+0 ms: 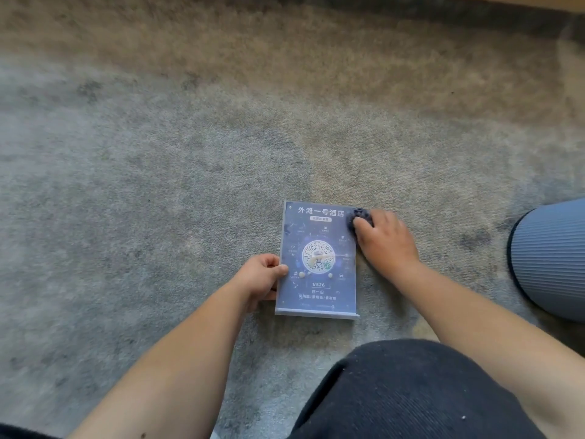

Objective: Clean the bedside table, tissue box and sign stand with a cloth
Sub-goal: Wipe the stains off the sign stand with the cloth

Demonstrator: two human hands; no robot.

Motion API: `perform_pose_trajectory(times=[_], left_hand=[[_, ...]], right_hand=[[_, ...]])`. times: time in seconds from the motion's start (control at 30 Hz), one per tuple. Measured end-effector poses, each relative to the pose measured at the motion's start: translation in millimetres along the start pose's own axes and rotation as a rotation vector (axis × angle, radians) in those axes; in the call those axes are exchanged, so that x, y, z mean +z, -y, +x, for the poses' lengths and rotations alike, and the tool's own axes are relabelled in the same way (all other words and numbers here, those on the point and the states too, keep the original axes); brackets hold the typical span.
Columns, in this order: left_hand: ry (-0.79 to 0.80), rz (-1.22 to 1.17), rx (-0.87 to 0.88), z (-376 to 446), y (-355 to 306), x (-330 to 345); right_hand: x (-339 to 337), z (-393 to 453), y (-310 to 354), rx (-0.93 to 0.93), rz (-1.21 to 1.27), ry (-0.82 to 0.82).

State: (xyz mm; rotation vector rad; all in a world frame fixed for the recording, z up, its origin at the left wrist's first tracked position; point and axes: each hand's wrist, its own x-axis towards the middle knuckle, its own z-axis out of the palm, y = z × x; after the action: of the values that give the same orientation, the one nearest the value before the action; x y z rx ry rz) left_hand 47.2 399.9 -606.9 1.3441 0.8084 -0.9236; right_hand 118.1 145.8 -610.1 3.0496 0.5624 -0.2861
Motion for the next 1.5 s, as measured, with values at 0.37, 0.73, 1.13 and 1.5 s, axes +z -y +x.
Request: perform_pose_trajectory(times=[0.37,0.73,1.13,1.5], left_hand=[[0.007,-0.012,0.025,-3.5,-0.6,3.7],[-0.008,-0.002,0.011,-2.8,-1.8,3.5],[0.019,-0.034,-0.040,-6.4,-7.3,0.0],[-0.030,-0.064,-0.013,-4.2,-7.1,7.1]], right_hand=[[-19.3,-13.3,90.4,-0.205,0.269,-0.060],[4.3,-23.4,51.2,-0.137,0.079,0.121],[-27.6,-38.7,46.3,-0.094,0.305,-0.035],[2.5,-36.8,98.6,-0.238,0.191,0.099]])
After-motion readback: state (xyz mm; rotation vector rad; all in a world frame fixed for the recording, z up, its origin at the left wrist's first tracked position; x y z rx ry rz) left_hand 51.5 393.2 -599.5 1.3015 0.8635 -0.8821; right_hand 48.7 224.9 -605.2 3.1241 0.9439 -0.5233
